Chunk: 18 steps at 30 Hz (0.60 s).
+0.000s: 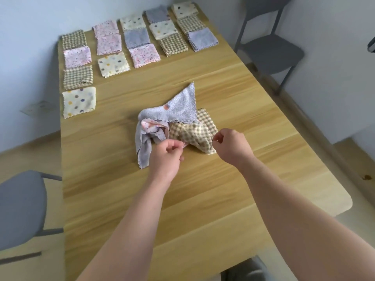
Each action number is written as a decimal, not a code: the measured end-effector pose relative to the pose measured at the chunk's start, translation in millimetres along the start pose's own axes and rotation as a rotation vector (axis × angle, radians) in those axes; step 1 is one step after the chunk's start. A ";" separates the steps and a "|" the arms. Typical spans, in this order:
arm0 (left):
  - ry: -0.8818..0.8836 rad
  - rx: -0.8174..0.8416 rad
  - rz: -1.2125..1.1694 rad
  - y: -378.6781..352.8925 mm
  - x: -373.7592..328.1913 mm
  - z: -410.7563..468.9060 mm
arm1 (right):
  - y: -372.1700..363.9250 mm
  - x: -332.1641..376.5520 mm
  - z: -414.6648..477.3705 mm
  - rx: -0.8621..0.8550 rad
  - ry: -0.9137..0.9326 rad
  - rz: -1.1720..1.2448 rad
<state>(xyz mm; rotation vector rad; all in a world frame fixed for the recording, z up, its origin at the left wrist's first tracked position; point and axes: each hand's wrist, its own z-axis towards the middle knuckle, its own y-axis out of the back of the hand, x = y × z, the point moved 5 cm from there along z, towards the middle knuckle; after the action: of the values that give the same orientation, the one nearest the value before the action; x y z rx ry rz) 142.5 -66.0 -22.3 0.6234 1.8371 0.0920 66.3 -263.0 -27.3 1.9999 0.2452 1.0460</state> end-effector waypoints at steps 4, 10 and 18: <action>-0.116 -0.028 0.056 -18.8 24.7 -3.3 | -29.6 -12.8 2.8 -0.021 0.166 -0.130; -0.268 -0.120 -0.011 -40.7 49.2 -15.8 | -53.8 -31.8 -8.5 -0.110 0.288 -0.435; -0.413 -0.221 0.041 -22.9 64.1 -79.0 | -19.6 -16.7 -74.9 -0.279 0.466 -0.101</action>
<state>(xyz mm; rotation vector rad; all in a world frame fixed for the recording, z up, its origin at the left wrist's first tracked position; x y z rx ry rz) 48.5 -37.4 -57.3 0.4823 1.3928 0.1777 3.4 -214.9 -29.8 1.4648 0.4171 1.3888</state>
